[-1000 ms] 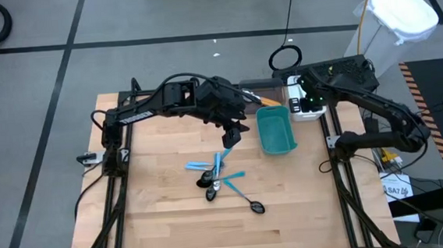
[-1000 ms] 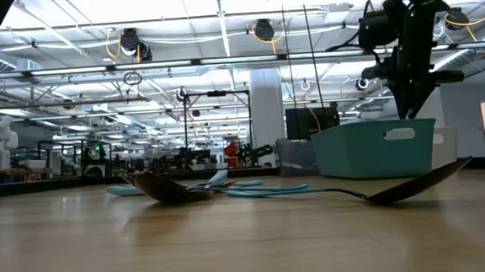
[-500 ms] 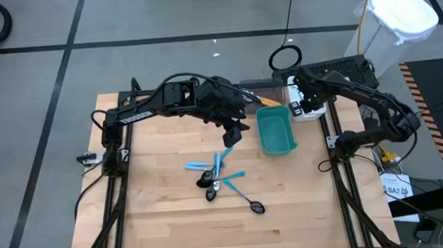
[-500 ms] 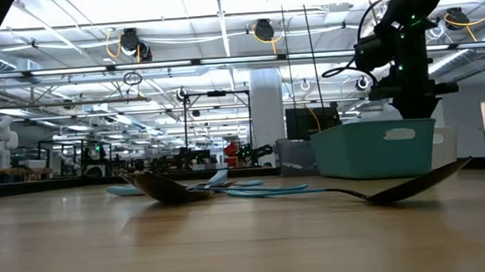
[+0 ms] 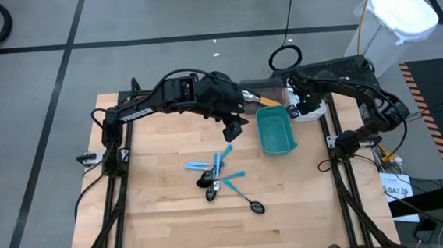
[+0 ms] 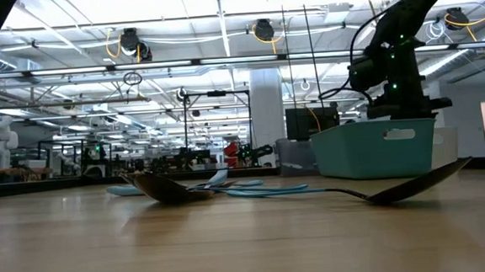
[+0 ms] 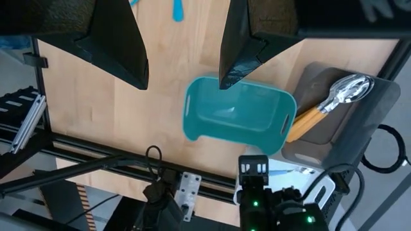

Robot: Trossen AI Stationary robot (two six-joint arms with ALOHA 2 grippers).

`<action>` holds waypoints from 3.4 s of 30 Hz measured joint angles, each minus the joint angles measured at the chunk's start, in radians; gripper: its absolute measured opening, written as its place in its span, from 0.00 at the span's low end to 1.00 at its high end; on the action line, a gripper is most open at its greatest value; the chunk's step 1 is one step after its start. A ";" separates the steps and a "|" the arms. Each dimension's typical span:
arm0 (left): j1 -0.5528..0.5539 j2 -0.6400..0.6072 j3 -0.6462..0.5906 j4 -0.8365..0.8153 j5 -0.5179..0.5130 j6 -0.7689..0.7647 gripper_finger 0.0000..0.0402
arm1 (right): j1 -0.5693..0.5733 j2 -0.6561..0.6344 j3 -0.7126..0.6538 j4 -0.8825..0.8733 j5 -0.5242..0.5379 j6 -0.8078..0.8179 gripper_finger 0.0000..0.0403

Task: Sort silverware by color (type)
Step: Put the light blue spoon into the white bin

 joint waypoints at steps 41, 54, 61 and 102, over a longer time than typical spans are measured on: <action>-0.017 0.060 -0.002 -0.318 -0.040 0.076 0.47 | 0.265 -0.586 0.043 -0.043 -0.036 0.372 0.32; -0.114 0.209 -0.008 -0.385 -0.036 -0.108 0.47 | 0.566 -0.679 0.044 -0.049 -0.088 0.497 0.32; -0.110 0.250 -0.008 -0.408 -0.039 -0.154 0.47 | 0.652 -0.678 0.044 -0.050 -0.072 0.411 0.32; 0.016 0.075 -0.669 -0.199 0.085 0.027 0.47 | 0.875 -0.721 0.044 -0.087 -0.116 0.267 0.32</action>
